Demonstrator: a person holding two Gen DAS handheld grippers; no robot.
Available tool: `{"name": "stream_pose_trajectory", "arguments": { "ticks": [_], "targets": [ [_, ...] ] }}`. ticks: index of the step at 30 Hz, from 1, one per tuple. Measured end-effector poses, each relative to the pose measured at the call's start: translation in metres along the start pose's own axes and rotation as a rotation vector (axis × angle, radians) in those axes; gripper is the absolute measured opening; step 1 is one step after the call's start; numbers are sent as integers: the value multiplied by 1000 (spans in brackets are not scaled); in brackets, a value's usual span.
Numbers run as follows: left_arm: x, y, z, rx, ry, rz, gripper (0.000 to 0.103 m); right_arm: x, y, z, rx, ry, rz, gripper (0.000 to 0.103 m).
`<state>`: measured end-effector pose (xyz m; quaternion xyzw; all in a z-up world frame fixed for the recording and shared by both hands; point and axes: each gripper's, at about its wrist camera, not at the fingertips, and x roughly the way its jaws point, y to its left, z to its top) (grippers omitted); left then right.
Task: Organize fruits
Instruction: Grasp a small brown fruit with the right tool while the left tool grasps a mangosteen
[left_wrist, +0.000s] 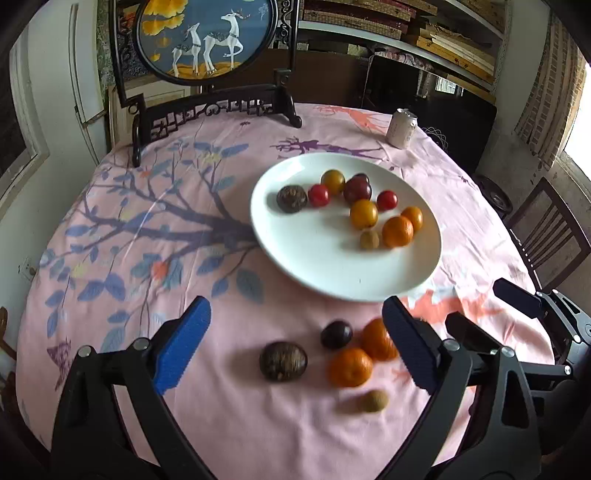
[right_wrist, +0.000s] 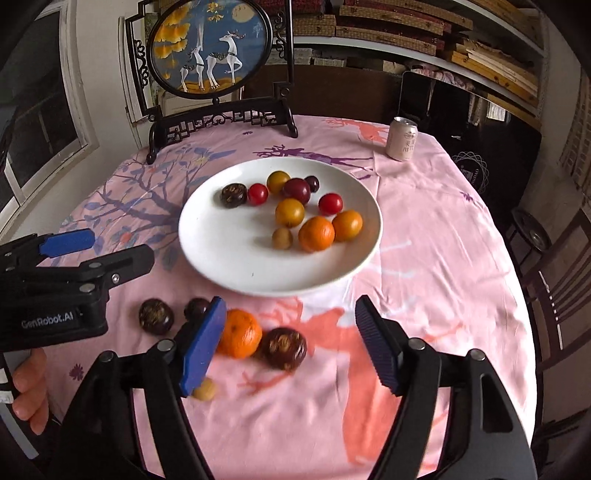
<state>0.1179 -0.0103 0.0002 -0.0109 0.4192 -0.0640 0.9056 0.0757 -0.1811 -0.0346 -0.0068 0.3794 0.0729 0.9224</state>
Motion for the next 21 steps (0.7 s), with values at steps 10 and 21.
{"name": "stream_pose_trajectory", "arguments": {
  "ticks": [10,21],
  "targets": [
    [-22,12,-44,-12,1,33,96,-10,11,-28,6,38,-44,73],
    [-16,38,-63,-34,31,83,97,-5,14,-47,6,90,-18,73]
  ]
}}
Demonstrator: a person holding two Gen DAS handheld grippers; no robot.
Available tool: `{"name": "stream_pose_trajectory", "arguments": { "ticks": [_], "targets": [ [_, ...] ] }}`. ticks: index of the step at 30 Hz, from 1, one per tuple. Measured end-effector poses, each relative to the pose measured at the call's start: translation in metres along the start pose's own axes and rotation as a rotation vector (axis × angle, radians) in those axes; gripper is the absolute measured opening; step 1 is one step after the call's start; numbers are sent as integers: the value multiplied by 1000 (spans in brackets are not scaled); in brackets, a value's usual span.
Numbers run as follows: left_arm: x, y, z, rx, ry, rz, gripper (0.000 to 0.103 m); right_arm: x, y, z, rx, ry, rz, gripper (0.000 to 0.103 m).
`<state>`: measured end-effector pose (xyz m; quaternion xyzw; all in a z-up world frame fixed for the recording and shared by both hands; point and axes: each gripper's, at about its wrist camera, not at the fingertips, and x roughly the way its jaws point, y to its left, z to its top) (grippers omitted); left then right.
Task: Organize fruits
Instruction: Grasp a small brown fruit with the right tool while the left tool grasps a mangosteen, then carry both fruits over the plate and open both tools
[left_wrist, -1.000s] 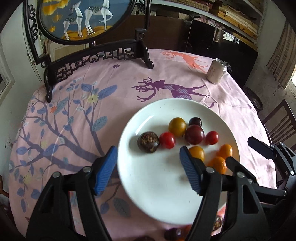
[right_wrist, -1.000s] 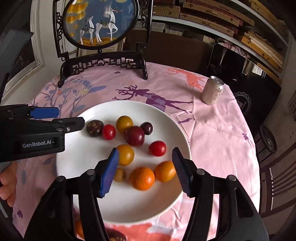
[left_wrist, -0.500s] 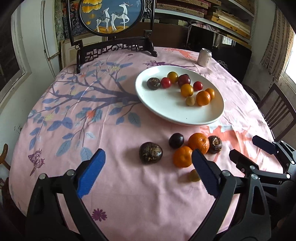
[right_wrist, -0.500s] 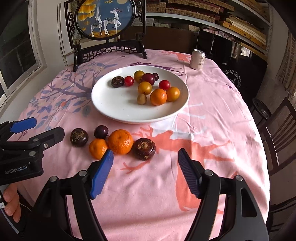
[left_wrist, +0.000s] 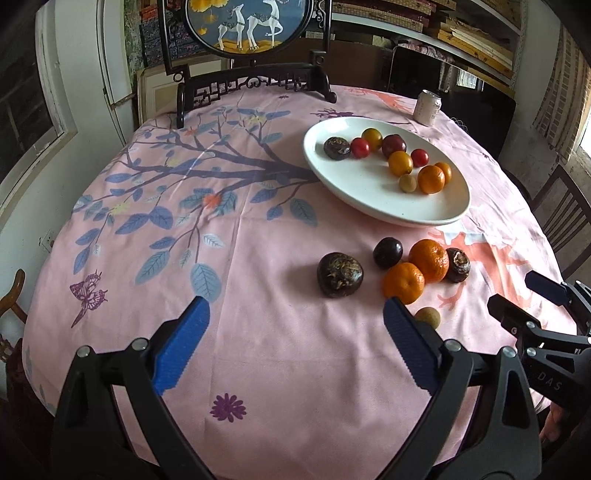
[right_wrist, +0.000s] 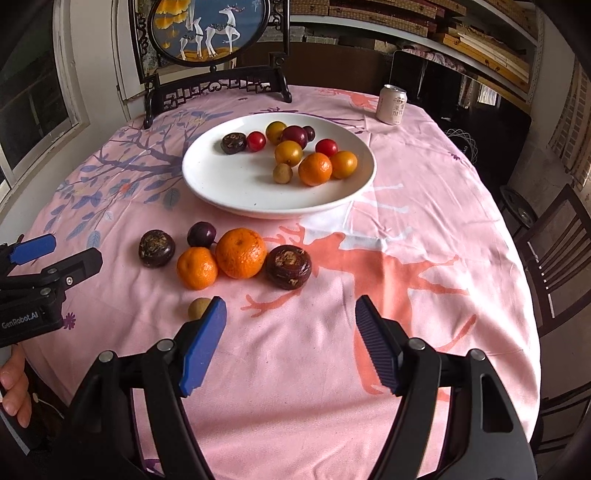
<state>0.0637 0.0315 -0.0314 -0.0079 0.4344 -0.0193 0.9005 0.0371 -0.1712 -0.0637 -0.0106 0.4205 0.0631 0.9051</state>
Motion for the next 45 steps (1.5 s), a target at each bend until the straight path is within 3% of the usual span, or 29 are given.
{"name": "stream_pose_trajectory", "arguments": {
  "ticks": [4,10,14,15,23,25,27,29,30,31,45],
  "targets": [
    [3,4,-5,0,14,8,97,9,18,-8,-30,34,113,73],
    [12,6,-5,8,22,25,97,42,43,-6,-63,60,165,72],
    [27,2,0,23,41,32,97,58,46,-4,-67,72,171,26],
    [33,0,1,28,48,43,97,58,46,-4,-68,90,191,26],
    [73,-16,8,44,106,6,94,38,25,-8,-43,63,117,26],
    [84,-20,9,44,129,0,82,36,20,-10,-28,64,123,26],
    [88,-24,12,54,112,13,79,36,18,-11,-18,67,131,26],
    [88,-27,14,64,100,-4,65,38,16,-12,-12,72,137,26],
    [86,-28,15,69,92,-11,44,38,16,-12,-9,73,138,26],
    [85,-29,15,70,91,-8,41,38,16,-12,-6,74,140,26],
    [26,-19,19,38,20,-103,41,26,3,-5,24,38,154,26]
  ]
}}
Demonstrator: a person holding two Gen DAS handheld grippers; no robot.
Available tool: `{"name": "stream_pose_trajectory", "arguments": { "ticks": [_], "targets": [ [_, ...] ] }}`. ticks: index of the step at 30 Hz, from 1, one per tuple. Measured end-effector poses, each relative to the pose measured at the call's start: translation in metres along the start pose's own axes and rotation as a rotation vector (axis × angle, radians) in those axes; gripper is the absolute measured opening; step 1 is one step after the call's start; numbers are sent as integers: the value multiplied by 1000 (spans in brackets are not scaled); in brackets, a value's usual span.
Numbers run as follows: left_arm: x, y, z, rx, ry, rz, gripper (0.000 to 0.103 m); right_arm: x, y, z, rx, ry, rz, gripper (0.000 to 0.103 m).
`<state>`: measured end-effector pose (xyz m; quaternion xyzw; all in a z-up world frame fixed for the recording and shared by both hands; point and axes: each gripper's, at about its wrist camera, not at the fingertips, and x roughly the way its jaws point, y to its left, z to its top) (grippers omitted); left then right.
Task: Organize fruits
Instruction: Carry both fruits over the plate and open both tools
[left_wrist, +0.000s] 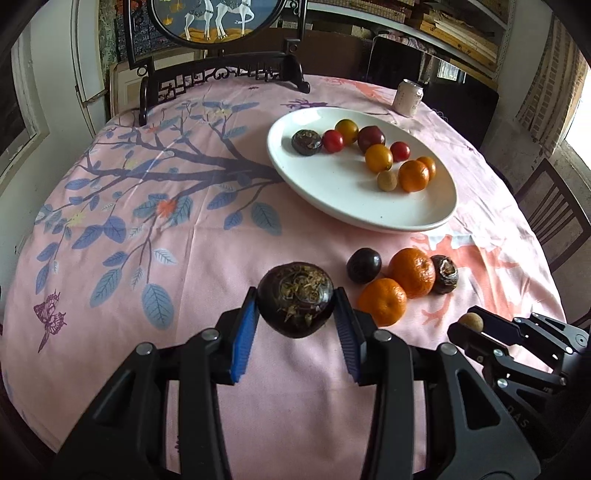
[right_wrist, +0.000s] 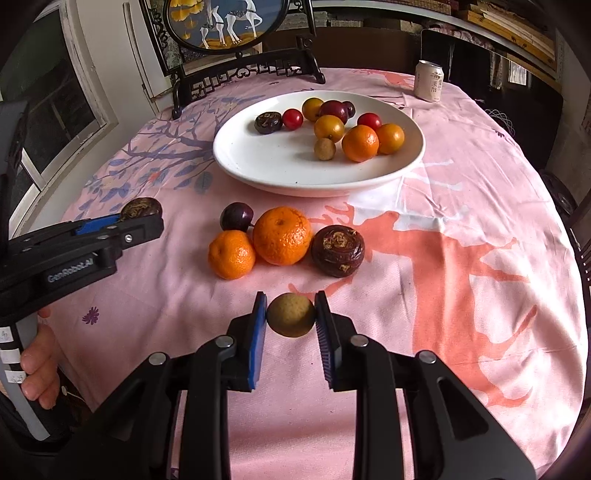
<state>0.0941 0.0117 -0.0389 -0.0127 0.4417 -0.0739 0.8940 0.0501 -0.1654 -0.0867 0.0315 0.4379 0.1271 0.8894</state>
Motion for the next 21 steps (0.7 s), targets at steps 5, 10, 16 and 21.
{"name": "stream_pose_trajectory", "arguments": {
  "ticks": [5,10,16,21],
  "targets": [
    [-13,-9,31,48,-27,-13,41,-6,-10,16,-11,-13,3,26],
    [8,-20,89,75,-17,-19,41,-8,-25,61,-65,-59,-26,26],
    [60,-37,147,69,17,-16,41,27,-49,137,-85,-94,-54,26],
    [109,-37,169,33,89,-15,41,75,-65,177,-83,-46,-50,26]
  ]
}}
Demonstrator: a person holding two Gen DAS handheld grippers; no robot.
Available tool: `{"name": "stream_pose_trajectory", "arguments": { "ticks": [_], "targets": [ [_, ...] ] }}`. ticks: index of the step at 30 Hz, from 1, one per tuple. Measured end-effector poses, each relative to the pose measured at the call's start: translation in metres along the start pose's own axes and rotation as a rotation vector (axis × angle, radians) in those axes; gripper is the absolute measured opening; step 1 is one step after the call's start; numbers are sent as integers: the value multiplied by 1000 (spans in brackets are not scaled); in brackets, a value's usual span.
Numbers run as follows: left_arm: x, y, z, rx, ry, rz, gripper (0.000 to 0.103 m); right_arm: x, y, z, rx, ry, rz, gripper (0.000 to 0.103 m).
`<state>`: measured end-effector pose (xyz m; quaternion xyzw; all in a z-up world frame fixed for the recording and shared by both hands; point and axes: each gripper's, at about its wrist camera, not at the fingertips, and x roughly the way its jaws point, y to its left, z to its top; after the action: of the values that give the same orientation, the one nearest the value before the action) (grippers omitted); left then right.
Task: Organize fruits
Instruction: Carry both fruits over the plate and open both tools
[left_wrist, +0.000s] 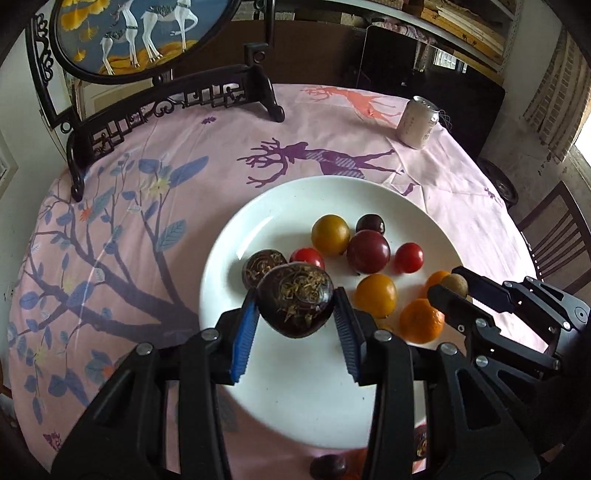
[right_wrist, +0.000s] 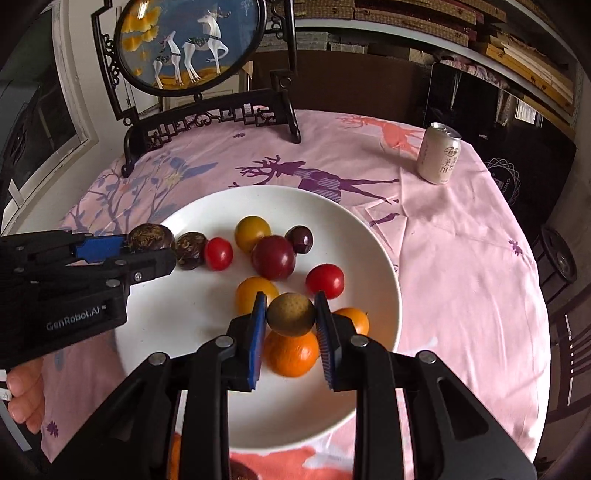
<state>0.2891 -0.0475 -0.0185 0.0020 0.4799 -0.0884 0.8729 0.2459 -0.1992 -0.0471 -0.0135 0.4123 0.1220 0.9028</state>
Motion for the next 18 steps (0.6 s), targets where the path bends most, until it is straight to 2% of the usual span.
{"name": "stream_pose_trajectory", "arguments": {
  "ticks": [8,9,10,11,12,13,15,16,18],
  "targets": [
    [34,-3,10,-8,61,-3,42,28,-4,8,-7,50,10,28],
    [35,-3,11,-9,65,-7,42,29,-3,9,-14,60,6,33],
    [33,-2,12,-11,65,-10,44,29,-2,9,-23,64,-9,44],
    [30,-2,12,-13,58,-13,49,25,-1,8,-31,48,-35,49],
    [24,-1,12,-13,44,-19,59,19,0,7,-42,33,-58,51],
    [14,0,11,-12,20,-18,63,13,1,6,-54,22,-71,53],
    [-9,1,4,0,-23,-6,67,-6,3,0,-68,8,-81,53],
    [-21,2,0,3,-40,-9,76,-16,5,-6,-73,5,-80,54],
    [-46,4,-17,3,-78,-17,84,-38,9,-22,-68,2,-82,54]
  ]
}}
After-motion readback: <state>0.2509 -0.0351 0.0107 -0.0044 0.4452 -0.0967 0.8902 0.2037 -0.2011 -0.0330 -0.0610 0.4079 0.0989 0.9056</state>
